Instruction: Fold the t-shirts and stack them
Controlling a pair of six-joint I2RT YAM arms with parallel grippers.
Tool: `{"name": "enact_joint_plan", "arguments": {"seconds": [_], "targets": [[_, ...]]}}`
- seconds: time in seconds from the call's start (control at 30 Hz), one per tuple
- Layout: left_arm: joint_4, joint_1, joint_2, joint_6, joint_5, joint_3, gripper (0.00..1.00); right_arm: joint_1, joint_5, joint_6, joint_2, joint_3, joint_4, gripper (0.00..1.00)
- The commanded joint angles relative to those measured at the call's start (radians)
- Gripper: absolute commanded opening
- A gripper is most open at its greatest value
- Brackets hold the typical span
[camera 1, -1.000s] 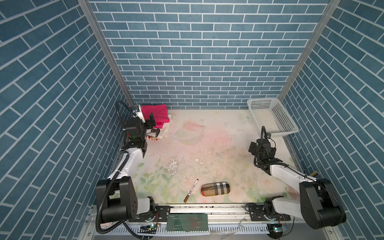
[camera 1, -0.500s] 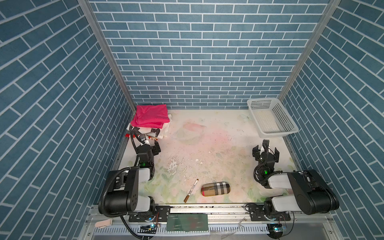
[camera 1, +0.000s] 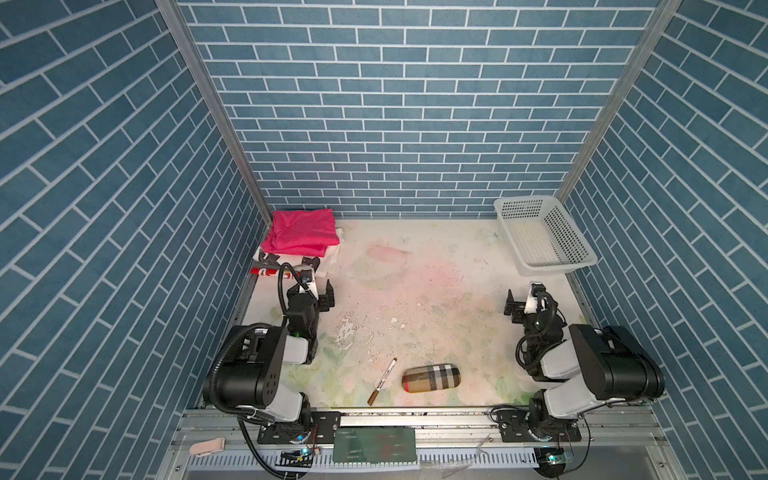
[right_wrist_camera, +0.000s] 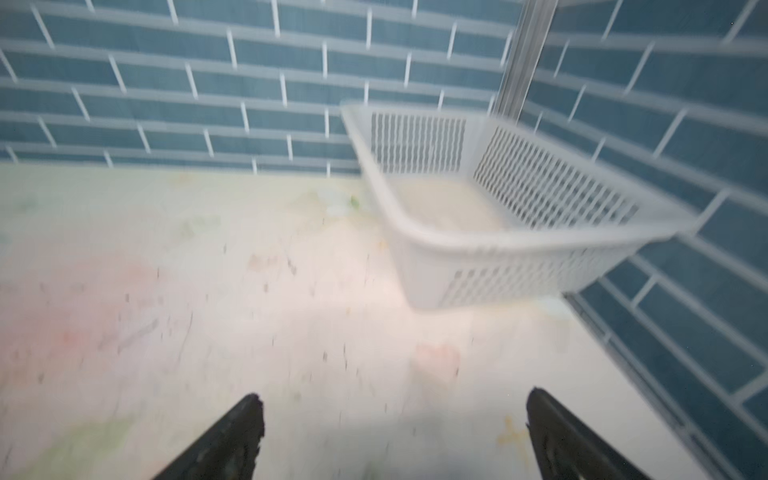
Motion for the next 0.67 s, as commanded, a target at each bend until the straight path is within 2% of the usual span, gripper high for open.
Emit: {"name": "enact_joint_plan", "arguments": {"seconds": [0.0,0.03,0.1,0.17,0.63], "targets": [[0.032,-0.001,-0.001,0.014,0.004,0.015,0.88,-0.043,0.009,0.090,-0.010,0.127,-0.095,0.98],[0.033,-0.001,-0.001,0.014,0.004,0.015,0.88,-0.031,0.032,0.077,0.014,0.129,-0.039,0.99],[0.033,0.000,-0.001,0.014,0.004,0.014,0.88,-0.006,0.076,0.064,-0.025,0.128,-0.117,0.99],[0.033,-0.001,-0.001,0.014,0.004,0.015,0.88,-0.014,0.063,0.080,-0.021,0.156,-0.167,0.99],[0.035,0.000,-0.004,0.014,0.005,0.013,0.88,-0.015,0.052,0.074,-0.007,0.147,-0.120,0.99]]}}
